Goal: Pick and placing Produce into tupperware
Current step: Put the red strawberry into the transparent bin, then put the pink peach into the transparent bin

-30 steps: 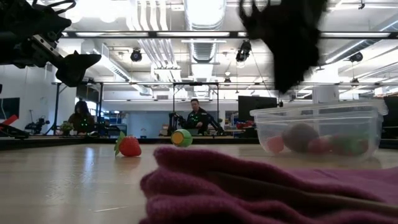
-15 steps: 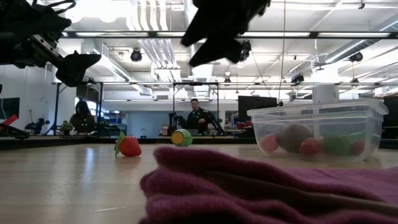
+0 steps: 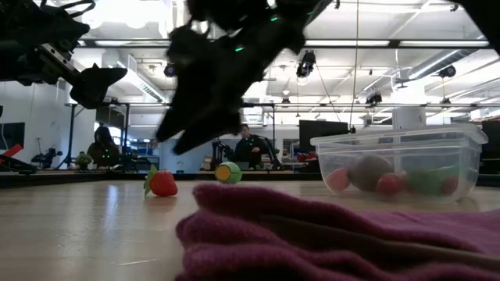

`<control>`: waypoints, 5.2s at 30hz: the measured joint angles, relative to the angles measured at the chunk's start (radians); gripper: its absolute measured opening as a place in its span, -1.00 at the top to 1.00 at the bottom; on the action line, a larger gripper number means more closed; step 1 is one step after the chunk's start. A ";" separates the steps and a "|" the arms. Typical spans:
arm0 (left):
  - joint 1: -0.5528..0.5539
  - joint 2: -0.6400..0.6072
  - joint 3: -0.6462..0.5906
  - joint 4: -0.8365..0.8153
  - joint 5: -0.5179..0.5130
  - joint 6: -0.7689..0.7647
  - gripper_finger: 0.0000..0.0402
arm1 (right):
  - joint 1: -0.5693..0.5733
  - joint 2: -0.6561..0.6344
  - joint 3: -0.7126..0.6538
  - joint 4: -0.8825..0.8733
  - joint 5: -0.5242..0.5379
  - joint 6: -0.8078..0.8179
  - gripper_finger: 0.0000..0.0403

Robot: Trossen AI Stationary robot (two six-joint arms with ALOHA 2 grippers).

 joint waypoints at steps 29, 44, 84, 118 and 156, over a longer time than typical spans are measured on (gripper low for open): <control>0.000 0.000 0.000 0.000 0.000 0.000 -0.83 | 0.024 0.179 0.268 -0.270 0.193 -0.120 -0.12; 0.000 0.001 0.000 0.000 0.000 0.000 -0.83 | 0.023 0.186 0.236 -0.237 0.245 -0.114 -0.12; 0.000 0.000 0.000 0.000 0.000 0.000 -0.83 | 0.014 0.149 0.189 -0.196 0.276 -0.002 0.28; 0.000 0.000 0.000 -0.001 0.000 0.000 -0.83 | 0.247 -0.484 -0.248 -0.834 0.496 0.827 0.27; 0.000 0.000 0.000 0.000 0.000 0.000 -0.83 | -0.076 -0.484 -0.291 -0.581 0.350 0.978 -0.38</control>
